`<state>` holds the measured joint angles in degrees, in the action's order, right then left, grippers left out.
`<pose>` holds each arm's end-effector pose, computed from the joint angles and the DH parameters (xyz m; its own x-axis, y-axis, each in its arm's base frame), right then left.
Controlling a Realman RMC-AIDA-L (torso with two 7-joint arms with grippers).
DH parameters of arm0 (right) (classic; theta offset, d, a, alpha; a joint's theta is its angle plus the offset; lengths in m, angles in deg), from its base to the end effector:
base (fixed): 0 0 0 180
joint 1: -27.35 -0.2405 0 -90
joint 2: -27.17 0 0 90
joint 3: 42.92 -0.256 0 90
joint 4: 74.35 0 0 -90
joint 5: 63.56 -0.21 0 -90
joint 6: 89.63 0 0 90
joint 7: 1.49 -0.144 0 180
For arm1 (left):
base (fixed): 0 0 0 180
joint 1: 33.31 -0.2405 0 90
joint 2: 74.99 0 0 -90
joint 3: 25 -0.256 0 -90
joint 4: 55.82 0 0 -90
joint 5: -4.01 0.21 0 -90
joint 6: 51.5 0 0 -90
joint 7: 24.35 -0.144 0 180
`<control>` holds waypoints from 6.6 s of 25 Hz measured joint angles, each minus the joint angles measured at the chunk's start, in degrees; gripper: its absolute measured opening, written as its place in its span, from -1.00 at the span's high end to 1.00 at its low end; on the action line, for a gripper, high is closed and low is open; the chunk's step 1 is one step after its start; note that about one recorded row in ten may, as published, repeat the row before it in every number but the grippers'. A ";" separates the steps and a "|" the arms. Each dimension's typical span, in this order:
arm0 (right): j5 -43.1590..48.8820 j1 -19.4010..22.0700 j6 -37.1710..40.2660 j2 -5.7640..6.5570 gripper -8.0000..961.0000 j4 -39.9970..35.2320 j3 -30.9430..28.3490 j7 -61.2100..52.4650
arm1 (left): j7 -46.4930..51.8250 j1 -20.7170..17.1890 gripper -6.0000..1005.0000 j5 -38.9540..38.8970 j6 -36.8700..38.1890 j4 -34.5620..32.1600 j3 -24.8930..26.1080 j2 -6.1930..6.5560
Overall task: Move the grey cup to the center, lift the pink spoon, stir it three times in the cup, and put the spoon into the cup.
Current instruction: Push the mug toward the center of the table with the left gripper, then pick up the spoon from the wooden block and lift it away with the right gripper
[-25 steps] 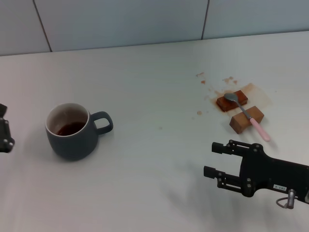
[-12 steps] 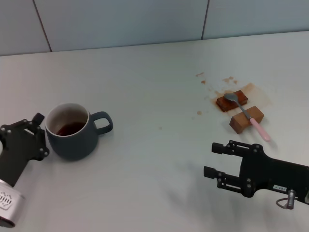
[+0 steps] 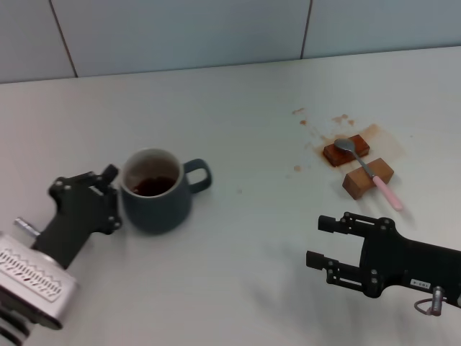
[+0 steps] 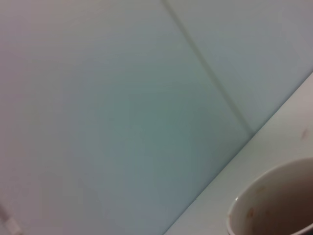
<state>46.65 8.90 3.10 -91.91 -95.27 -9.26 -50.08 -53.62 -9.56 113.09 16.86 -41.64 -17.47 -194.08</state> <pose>0.3196 0.2403 -0.0312 0.7524 -0.2026 -0.6268 -0.4382 -0.8644 -0.2465 -0.3043 0.2862 -0.0809 0.9626 -0.2171 0.1619 0.0638 -0.3993 -0.9146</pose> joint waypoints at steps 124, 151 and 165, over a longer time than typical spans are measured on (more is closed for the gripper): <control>0.63 6.39 -14.48 0.01 -0.34 23.11 -37.95 -59.32 | 72.22 -1.04 -0.72 16.73 36.09 -35.72 -19.13 3.44; 0.35 2.44 -18.86 0.01 -0.29 22.67 -37.97 -61.03 | 72.73 -0.71 -0.72 14.53 36.31 -35.71 -19.04 3.17; 0.44 2.02 -19.05 0.10 0.20 21.49 -37.61 -61.20 | 72.91 -0.57 -0.72 13.28 37.32 -35.71 -19.04 3.17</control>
<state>47.09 10.92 -15.95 -91.81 -73.78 -46.87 -111.28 19.29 -10.13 126.37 54.18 -77.35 -36.51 -190.91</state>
